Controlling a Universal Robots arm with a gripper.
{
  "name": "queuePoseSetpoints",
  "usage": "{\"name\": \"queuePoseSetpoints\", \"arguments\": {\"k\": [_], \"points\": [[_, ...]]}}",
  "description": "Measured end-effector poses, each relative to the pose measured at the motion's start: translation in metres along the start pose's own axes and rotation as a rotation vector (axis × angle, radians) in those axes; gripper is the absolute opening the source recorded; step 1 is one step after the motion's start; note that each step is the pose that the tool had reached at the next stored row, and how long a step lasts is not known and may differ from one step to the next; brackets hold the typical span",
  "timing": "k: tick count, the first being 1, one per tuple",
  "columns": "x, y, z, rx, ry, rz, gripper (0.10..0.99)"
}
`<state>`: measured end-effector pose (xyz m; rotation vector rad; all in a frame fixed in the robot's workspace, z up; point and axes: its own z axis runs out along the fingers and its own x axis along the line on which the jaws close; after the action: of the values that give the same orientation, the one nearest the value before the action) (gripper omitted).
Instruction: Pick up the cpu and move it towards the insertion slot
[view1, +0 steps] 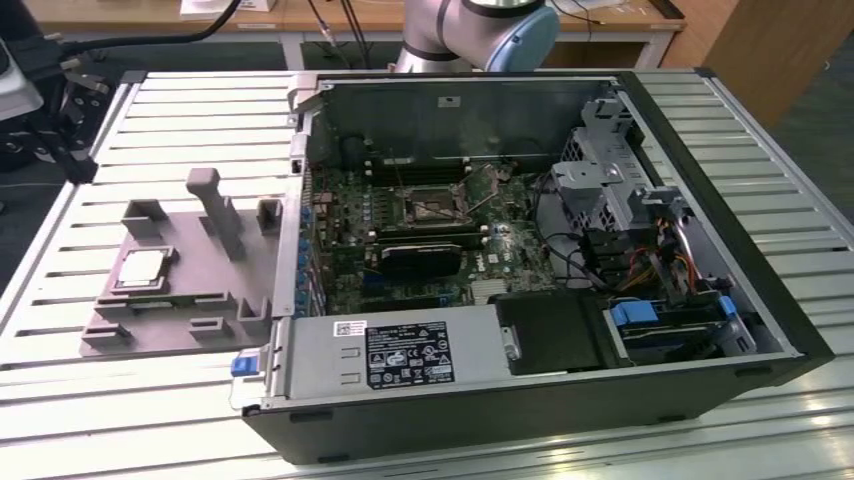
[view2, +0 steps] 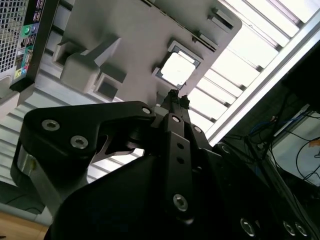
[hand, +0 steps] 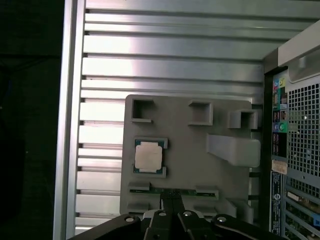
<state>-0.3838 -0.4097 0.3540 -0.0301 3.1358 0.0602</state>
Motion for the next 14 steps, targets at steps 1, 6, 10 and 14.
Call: {"name": "queuePoseSetpoints", "arguments": {"k": [1, 6, 10, 14], "points": [[0.0005, -0.0001, 0.0019, 0.0, -0.0002, 0.0, 0.102], [0.002, -0.0005, 0.011, 0.0, -0.0009, 0.0, 0.102], [0.0028, -0.0007, 0.0182, 0.0, -0.0008, 0.0, 0.102], [0.0039, -0.001, 0.0254, 0.0, -0.0008, 0.0, 0.102]]}}
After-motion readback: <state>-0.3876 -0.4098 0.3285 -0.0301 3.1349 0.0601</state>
